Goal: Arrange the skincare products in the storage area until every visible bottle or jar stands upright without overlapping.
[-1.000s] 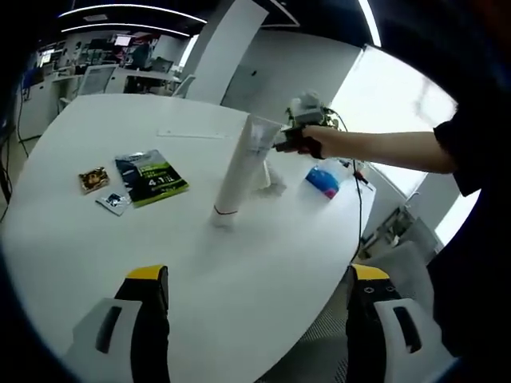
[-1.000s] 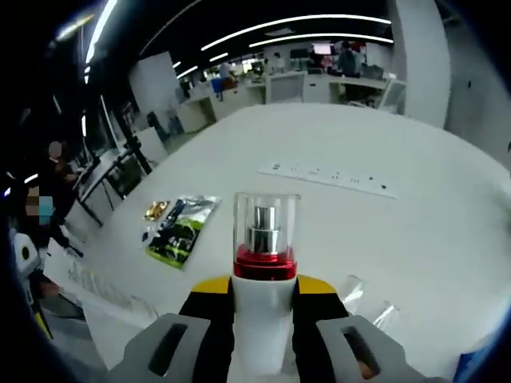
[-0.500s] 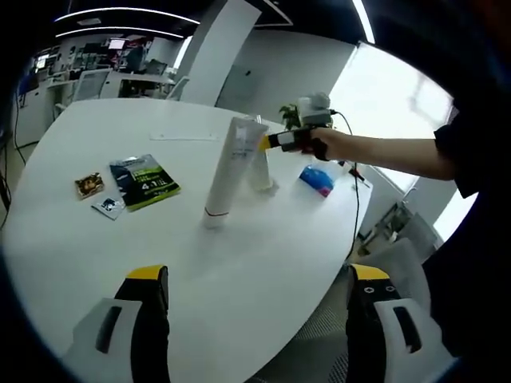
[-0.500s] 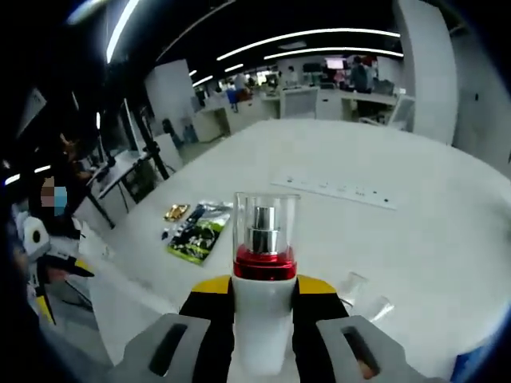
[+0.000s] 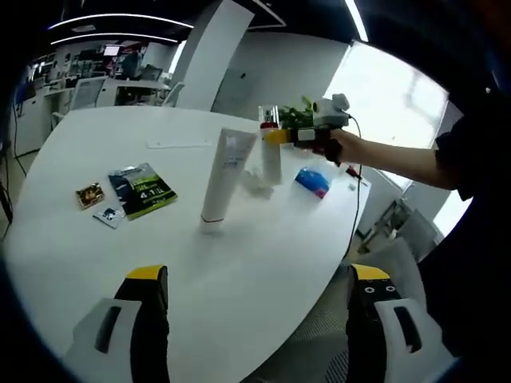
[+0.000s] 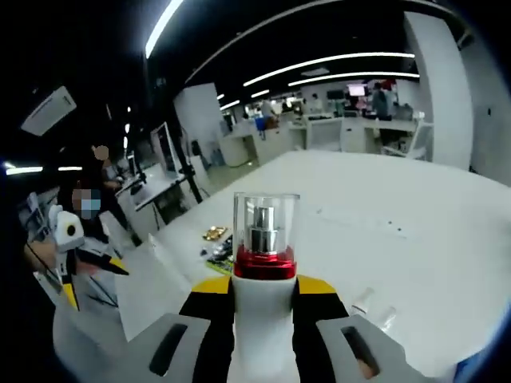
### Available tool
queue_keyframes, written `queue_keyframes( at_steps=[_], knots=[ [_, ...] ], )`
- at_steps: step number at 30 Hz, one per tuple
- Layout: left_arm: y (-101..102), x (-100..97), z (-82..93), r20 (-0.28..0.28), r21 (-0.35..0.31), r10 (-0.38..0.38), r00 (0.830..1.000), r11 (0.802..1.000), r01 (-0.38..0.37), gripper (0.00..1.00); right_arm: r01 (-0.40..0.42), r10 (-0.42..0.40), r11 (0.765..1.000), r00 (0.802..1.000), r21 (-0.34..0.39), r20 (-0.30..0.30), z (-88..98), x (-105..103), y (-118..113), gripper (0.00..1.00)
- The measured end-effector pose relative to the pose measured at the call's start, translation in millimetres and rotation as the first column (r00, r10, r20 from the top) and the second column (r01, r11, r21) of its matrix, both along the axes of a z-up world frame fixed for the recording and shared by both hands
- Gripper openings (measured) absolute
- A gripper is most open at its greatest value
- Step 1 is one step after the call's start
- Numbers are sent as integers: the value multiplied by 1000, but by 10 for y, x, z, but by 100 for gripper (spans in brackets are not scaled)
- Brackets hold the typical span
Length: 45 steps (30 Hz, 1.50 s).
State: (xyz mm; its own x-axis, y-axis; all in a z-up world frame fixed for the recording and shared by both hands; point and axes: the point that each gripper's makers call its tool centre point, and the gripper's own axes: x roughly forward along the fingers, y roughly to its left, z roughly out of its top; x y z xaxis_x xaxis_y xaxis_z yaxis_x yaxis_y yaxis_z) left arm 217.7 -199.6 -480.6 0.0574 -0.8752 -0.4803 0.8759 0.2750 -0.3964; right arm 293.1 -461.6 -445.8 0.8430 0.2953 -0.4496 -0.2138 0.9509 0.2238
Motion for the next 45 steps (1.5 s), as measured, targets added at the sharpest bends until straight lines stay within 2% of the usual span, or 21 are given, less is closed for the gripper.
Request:
queue_keyframes(
  at_steps=[5, 11, 22, 26, 29, 34, 40, 45],
  knots=[
    [-18, -15, 76, 18, -8, -11, 1000, 1000, 11, 85, -72, 71, 997, 996, 14, 50, 228, -137, 238, 19],
    [-43, -81, 153, 29, -20, -25, 999, 999, 25, 85, -147, 143, 988, 985, 35, 92, 409, -271, 518, 19],
    [-73, -215, 278, 46, -38, -53, 998, 998, 55, 84, -297, 284, 953, 946, 65, 157, 665, -558, 1077, 19],
    [-117, -256, 370, 49, -63, -64, 997, 996, 67, 83, -349, 329, 933, 924, 83, 193, 800, -653, 1263, 19],
    [-162, -303, 431, 53, -77, -78, 996, 994, 82, 83, -402, 374, 911, 901, 97, 222, 894, -710, 1389, 19],
    [-205, -358, 468, 67, -80, -105, 992, 991, 110, 82, -462, 428, 881, 870, 100, 245, 1011, -818, 1595, 19],
    [-249, -389, 492, 73, -93, -129, 989, 986, 136, 81, -519, 478, 848, 836, 107, 270, 1105, -920, 1750, 19],
    [-338, -438, 616, 71, -141, -155, 985, 976, 164, 77, -566, 514, 815, 805, 124, 297, 1206, -1007, 1874, 19]
  ],
)
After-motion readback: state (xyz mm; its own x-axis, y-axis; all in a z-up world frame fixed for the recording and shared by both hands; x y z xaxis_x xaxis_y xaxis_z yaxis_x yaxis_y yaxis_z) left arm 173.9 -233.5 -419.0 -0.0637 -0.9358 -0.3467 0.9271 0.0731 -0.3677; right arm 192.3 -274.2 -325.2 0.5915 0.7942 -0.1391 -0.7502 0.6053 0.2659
